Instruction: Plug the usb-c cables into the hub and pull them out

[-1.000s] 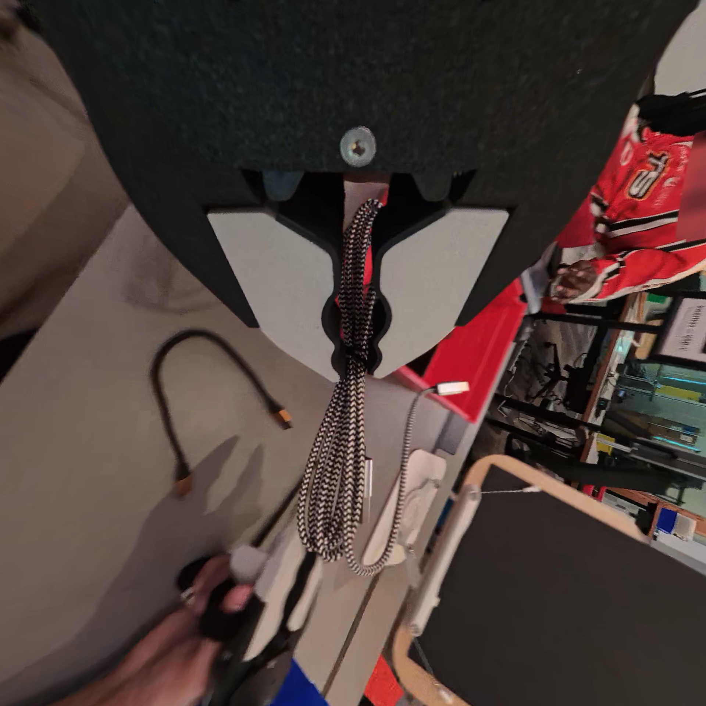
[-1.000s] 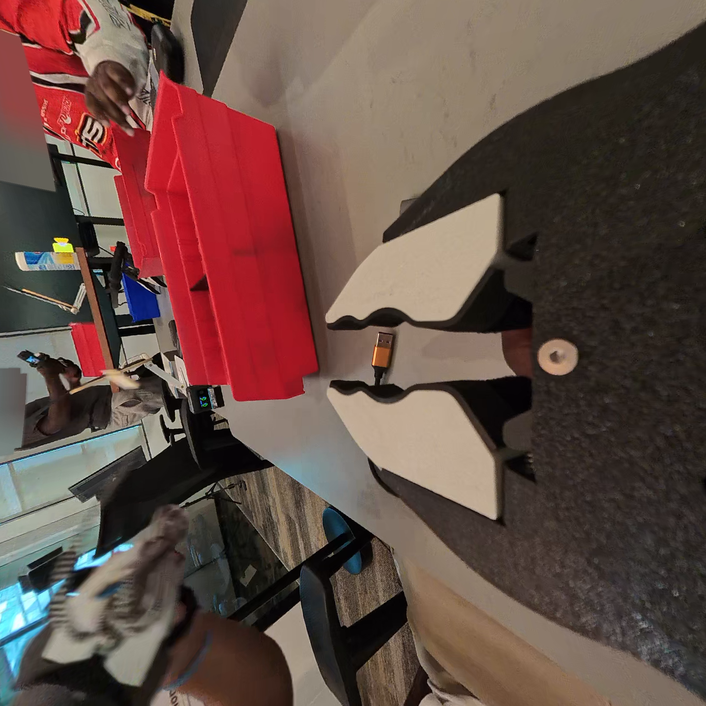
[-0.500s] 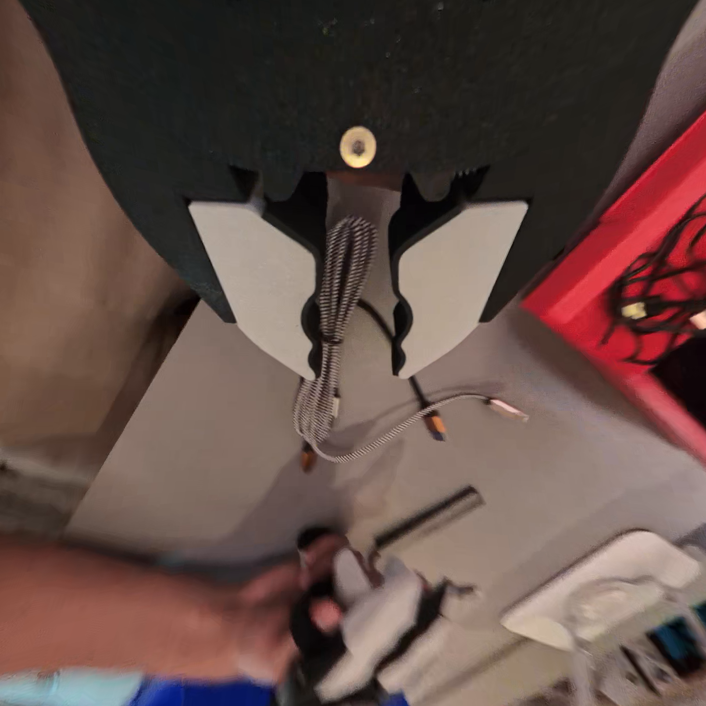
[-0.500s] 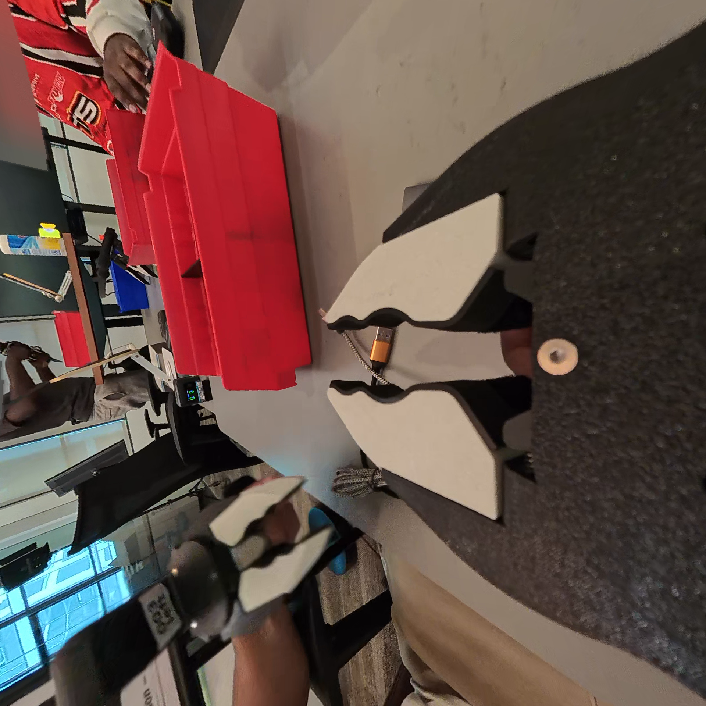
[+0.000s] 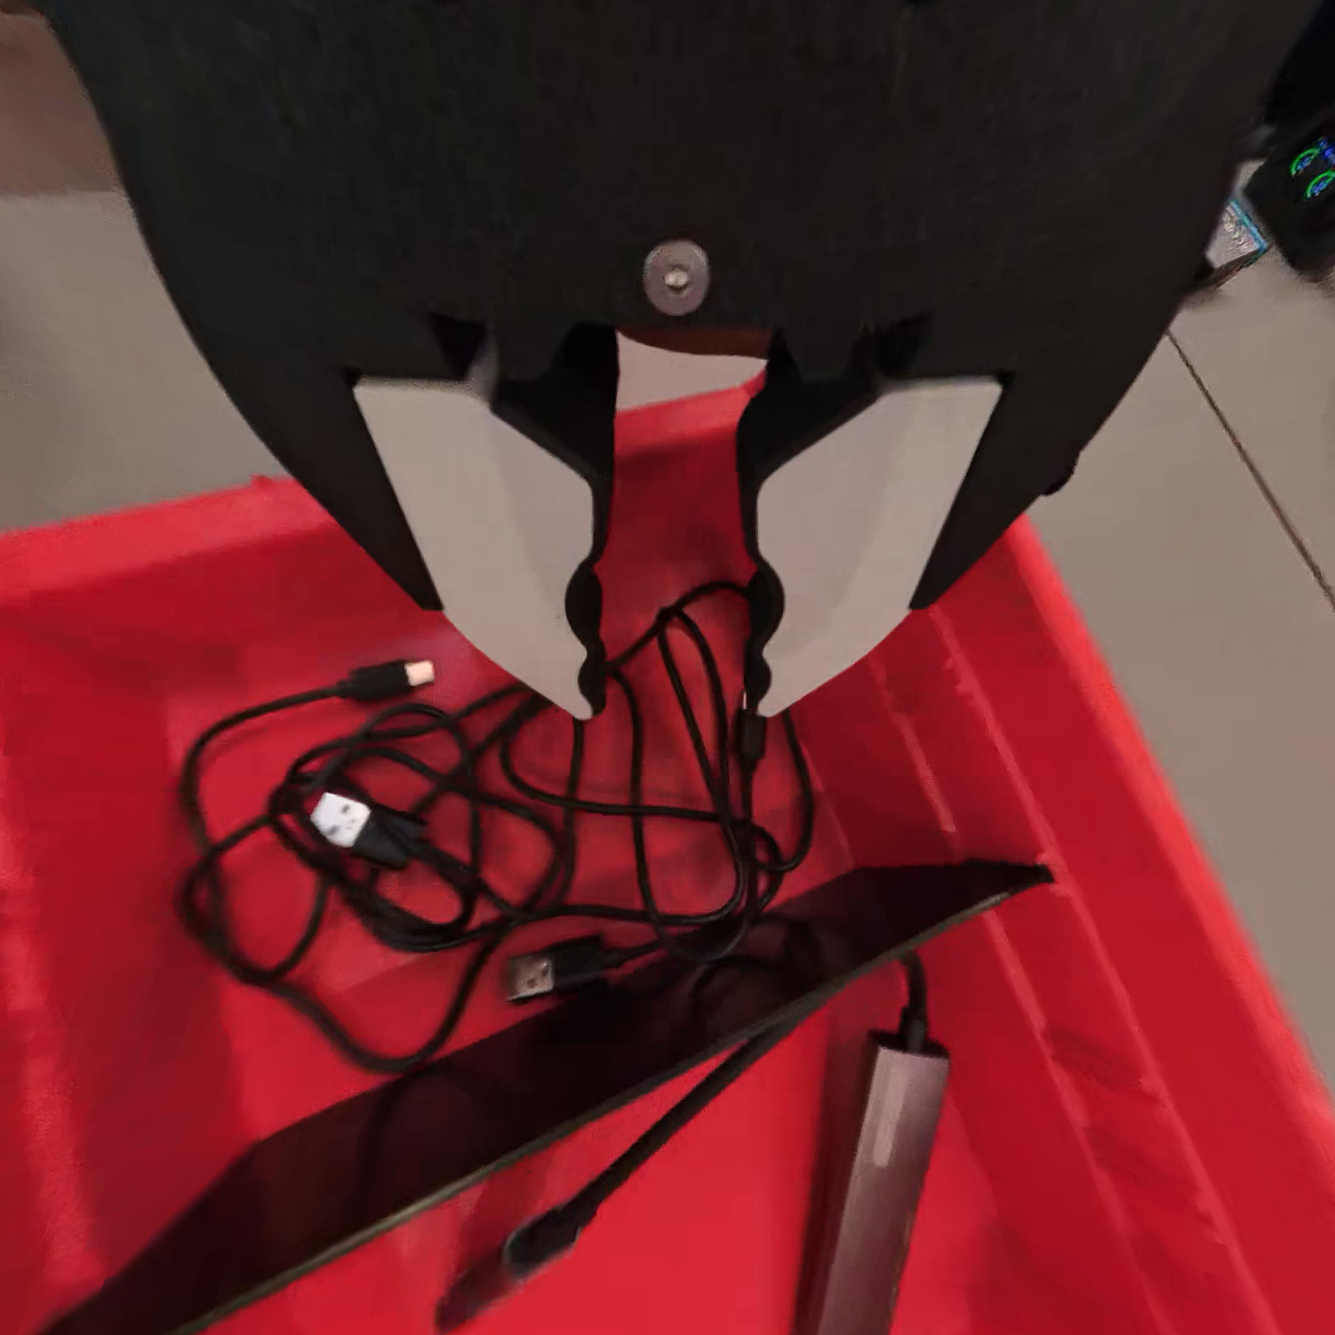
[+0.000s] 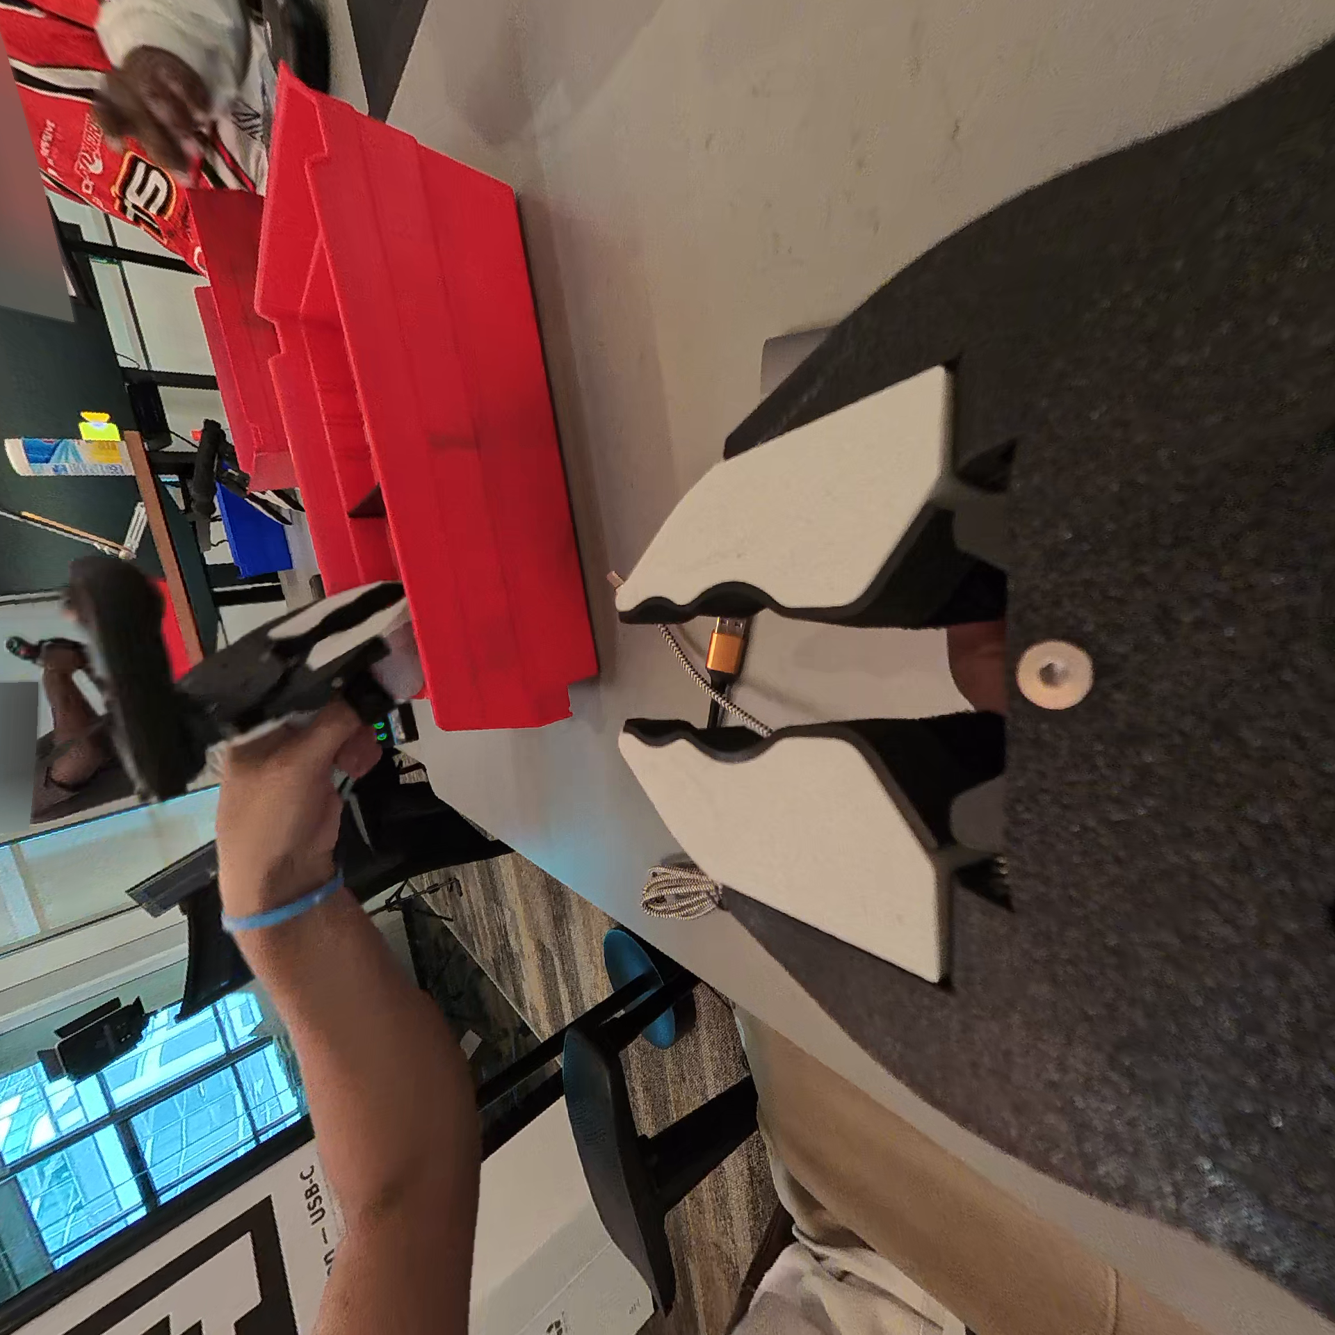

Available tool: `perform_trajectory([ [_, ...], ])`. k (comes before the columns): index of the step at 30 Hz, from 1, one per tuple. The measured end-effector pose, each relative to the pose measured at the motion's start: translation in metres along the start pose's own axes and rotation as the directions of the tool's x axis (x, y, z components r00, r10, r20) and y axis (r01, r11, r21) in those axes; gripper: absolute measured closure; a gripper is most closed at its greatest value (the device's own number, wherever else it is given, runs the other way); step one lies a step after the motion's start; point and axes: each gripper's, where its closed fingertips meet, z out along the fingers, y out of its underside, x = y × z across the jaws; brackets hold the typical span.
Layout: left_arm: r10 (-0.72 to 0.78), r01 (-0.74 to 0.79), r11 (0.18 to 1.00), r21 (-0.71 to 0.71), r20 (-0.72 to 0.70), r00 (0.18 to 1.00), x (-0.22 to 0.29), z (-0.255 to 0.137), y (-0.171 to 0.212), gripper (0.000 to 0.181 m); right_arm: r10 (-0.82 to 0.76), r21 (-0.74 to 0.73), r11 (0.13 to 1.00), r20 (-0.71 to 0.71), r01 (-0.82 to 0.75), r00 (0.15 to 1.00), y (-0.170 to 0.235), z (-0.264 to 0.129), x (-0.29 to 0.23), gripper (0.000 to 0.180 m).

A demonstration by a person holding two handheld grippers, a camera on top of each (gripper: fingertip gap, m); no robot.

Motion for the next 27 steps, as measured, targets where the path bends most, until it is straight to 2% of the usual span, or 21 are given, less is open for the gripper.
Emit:
perform_trajectory([
  [3, -0.057, 0.056, 0.997, -0.055, -0.008, 0.998, -0.005, 0.026, -0.001, 0.143, 0.001, 0.001, 1.000, 0.005, -0.001, 1.000, 0.000, 0.000, -0.001, 0.155],
  [6, -0.099, 0.098, 0.990, -0.098, -0.006, 0.995, -0.004, 0.042, 0.004, 0.154, 0.012, 0.006, 1.000, 0.019, -0.012, 1.000, 0.000, 0.000, -0.003, 0.155],
  [9, -0.059, 0.062, 0.991, -0.118, 0.028, 0.998, -0.007, 0.043, 0.008, 0.175, 0.025, 0.009, 1.000, 0.032, -0.025, 0.999, -0.001, 0.001, -0.004, 0.155],
  [14, 0.026, -0.020, 0.999, -0.046, 0.118, 0.993, -0.013, 0.023, 0.001, 0.178, 0.013, 0.007, 1.000, 0.028, -0.014, 1.000, 0.000, 0.001, -0.005, 0.155],
  [17, 0.069, -0.084, 0.995, 0.059, 0.219, 0.973, -0.023, -0.020, -0.013, 0.179, 0.015, 0.008, 1.000, 0.026, -0.015, 1.000, -0.001, 0.001, -0.004, 0.155],
  [19, 0.075, -0.127, 0.982, 0.143, 0.322, 0.944, -0.035, -0.064, -0.025, 0.179, 0.017, 0.012, 1.000, 0.025, -0.017, 1.000, -0.001, 0.001, -0.004, 0.155],
  [22, 0.084, -0.197, 0.947, 0.253, 0.398, 0.914, -0.040, -0.132, -0.039, 0.179, 0.022, 0.014, 1.000, 0.023, -0.022, 0.999, -0.002, 0.001, -0.002, 0.155],
  [25, 0.047, -0.251, 0.880, 0.402, 0.452, 0.891, -0.038, -0.207, -0.054, 0.179, 0.020, 0.015, 1.000, 0.020, -0.020, 1.000, -0.002, 0.001, -0.002, 0.155],
  [27, 0.095, -0.334, 0.789, 0.516, 0.435, 0.896, -0.012, -0.256, -0.067, 0.179, 0.007, 0.017, 1.000, 0.007, -0.007, 1.000, -0.003, -0.001, 0.000, 0.155],
])
